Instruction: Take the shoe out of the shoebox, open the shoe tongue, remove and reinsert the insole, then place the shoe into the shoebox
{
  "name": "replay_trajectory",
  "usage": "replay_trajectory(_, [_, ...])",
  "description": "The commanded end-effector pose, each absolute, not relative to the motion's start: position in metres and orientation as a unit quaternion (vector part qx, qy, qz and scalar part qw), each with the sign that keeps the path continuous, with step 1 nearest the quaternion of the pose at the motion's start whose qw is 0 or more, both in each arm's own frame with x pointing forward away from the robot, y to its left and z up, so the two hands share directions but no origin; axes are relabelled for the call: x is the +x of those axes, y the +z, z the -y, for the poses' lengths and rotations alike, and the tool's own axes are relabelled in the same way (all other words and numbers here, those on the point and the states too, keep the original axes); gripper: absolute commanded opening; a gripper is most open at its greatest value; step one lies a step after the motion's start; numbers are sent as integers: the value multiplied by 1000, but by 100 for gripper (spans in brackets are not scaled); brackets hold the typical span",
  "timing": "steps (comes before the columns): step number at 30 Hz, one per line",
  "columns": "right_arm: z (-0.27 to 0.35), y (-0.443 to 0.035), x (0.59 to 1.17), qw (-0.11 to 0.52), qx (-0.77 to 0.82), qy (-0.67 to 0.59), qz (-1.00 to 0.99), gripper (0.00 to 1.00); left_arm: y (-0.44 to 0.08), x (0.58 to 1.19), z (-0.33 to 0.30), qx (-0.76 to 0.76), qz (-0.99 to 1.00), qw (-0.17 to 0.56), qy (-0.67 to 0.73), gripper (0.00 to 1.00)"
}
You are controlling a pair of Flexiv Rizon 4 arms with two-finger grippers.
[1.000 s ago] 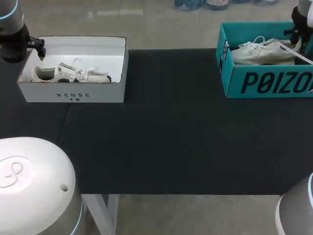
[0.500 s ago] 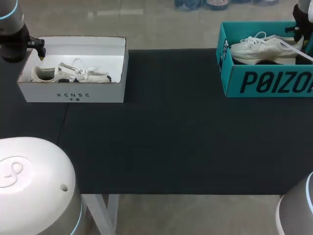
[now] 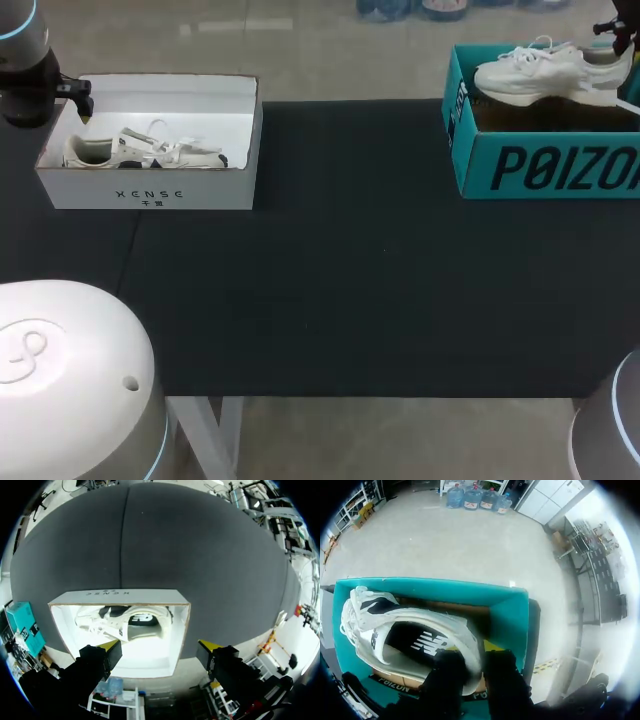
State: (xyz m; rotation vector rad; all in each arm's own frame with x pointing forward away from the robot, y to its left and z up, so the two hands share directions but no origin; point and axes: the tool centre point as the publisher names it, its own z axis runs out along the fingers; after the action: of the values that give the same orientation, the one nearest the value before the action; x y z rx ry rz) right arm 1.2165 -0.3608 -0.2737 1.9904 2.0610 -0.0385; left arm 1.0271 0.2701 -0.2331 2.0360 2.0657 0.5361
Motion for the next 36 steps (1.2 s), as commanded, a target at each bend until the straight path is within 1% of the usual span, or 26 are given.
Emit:
replay_trajectory(1, [348, -216, 1142, 197, 677, 46, -708, 0, -233, 1027, -270, 687, -697, 96, 181, 100])
replay_trajectory(4, [348, -201, 1124, 210, 676, 65, -704, 0, -233, 1027, -270, 687, -697, 96, 181, 100])
replay_trajectory(11, [334, -152, 1057, 270, 648, 101, -705, 0, -233, 1027, -270, 687, -697, 96, 181, 100])
replay_trajectory(19, [318, -122, 992, 313, 627, 133, -701, 0, -233, 1027, -270, 687, -697, 96, 181, 100])
replay_trajectory(24, [292, -121, 947, 337, 597, 137, -715, 0, -233, 1027, -270, 687, -697, 96, 181, 100])
replay_trajectory(29, [253, -134, 901, 358, 568, 125, -731, 0, -233, 1027, -270, 687, -697, 96, 181, 100])
replay_trajectory(32, [232, -144, 877, 352, 559, 128, -740, 0, -233, 1027, -270, 687, -697, 96, 181, 100])
replay_trajectory(36, [208, -153, 844, 361, 561, 129, -734, 0, -233, 1027, -270, 687, -697, 96, 181, 100])
